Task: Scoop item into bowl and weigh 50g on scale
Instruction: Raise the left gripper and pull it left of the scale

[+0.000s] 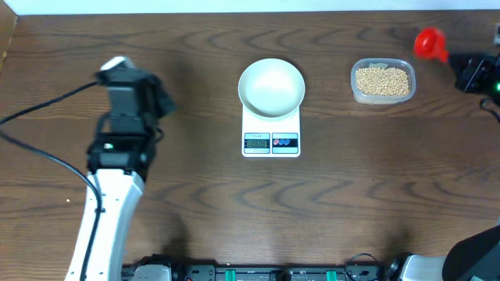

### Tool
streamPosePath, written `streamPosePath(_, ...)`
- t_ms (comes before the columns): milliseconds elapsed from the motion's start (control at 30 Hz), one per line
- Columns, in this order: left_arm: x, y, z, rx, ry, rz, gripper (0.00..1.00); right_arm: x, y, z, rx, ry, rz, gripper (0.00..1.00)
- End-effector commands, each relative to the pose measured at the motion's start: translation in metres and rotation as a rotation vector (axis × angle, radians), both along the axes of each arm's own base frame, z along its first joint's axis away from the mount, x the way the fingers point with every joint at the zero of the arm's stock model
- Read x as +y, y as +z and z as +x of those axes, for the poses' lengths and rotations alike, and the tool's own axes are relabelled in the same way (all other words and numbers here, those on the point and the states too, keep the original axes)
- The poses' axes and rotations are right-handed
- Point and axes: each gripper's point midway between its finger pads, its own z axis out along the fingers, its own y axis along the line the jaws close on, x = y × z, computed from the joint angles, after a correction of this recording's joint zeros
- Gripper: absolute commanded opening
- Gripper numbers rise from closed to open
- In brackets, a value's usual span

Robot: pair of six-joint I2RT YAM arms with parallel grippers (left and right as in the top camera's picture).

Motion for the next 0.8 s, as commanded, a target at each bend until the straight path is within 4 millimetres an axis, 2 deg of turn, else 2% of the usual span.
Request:
streamPosePath(0,0.042,-0.006,0.006,-0.003,0.134,-0.015,0.07,-0.02,0.013,0.015,-0.034,-0.146,0.029,0.01)
streamPosePath(33,0.06,-0.011,0.009,-0.003,0.179,-0.012,0.07,-0.032,0.021,0.021,-0.062,-0.217,0.029,0.01)
streamPosePath(133,0.094,-0.025,0.01,0.009,0.294,-0.005,0.07,-0.054,0.028,0.026,-0.078,-0.365,0.054,0.01)
streamPosePath(300,0.129,-0.049,0.019,0.027,0.388,0.005,0.08,-0.081,0.026,0.023,-0.062,-0.566,0.113,0.01)
streamPosePath(400,0.139,-0.059,0.032,0.009,0.402,0.007,0.16,-0.089,0.025,0.021,-0.053,-0.645,0.162,0.01)
streamPosePath(500,0.143,-0.061,0.046,-0.032,0.402,0.011,0.16,-0.095,0.022,0.021,-0.047,-0.706,0.217,0.01)
streamPosePath(700,0.148,-0.046,0.063,-0.134,0.401,0.018,0.16,-0.101,0.016,0.029,-0.052,-0.742,0.283,0.01)
streamPosePath(767,0.147,-0.044,0.064,-0.145,0.397,0.016,0.16,-0.096,0.011,0.035,-0.045,-0.714,0.296,0.01)
